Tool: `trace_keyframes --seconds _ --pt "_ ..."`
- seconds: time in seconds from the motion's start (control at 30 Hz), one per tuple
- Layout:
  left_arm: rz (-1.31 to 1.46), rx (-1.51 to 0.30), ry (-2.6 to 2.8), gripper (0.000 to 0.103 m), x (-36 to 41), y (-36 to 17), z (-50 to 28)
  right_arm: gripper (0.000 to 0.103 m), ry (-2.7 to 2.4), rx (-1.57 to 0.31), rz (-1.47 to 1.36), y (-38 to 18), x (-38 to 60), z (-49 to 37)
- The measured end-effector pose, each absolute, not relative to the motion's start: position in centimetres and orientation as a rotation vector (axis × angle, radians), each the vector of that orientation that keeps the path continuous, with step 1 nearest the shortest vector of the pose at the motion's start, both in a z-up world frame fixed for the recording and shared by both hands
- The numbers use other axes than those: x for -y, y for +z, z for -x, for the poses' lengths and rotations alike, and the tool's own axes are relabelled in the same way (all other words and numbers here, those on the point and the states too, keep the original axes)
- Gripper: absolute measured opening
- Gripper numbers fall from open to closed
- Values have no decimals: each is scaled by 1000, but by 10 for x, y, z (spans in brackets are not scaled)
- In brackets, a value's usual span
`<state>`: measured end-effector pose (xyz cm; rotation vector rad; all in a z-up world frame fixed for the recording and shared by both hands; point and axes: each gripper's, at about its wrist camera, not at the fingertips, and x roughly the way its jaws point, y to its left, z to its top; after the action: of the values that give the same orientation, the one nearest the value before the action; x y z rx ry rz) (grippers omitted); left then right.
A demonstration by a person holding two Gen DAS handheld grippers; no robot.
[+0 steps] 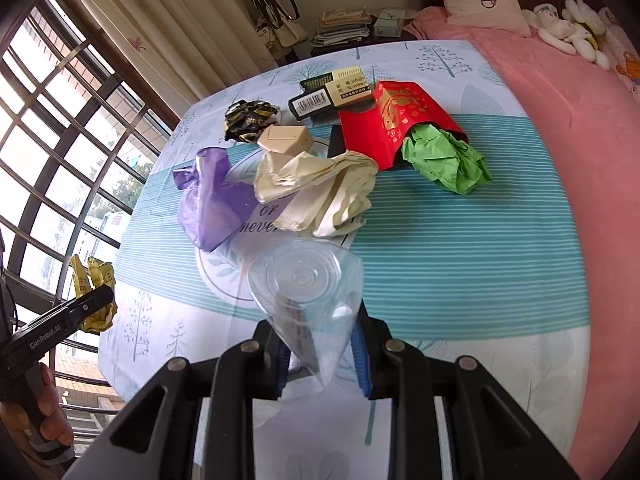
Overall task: Collect trash
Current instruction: 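Grasp the clear plastic bottle with the right tool while the left tool grasps the yellow wrapper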
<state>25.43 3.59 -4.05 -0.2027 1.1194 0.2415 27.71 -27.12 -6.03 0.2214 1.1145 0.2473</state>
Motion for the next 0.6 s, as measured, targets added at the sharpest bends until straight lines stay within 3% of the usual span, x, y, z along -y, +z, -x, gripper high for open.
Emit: trace_keyframes --seconds 0.6 --pt "48 -988 -38 35 -66 20 -137 26 84 -1014 -309 -29 206 -140"
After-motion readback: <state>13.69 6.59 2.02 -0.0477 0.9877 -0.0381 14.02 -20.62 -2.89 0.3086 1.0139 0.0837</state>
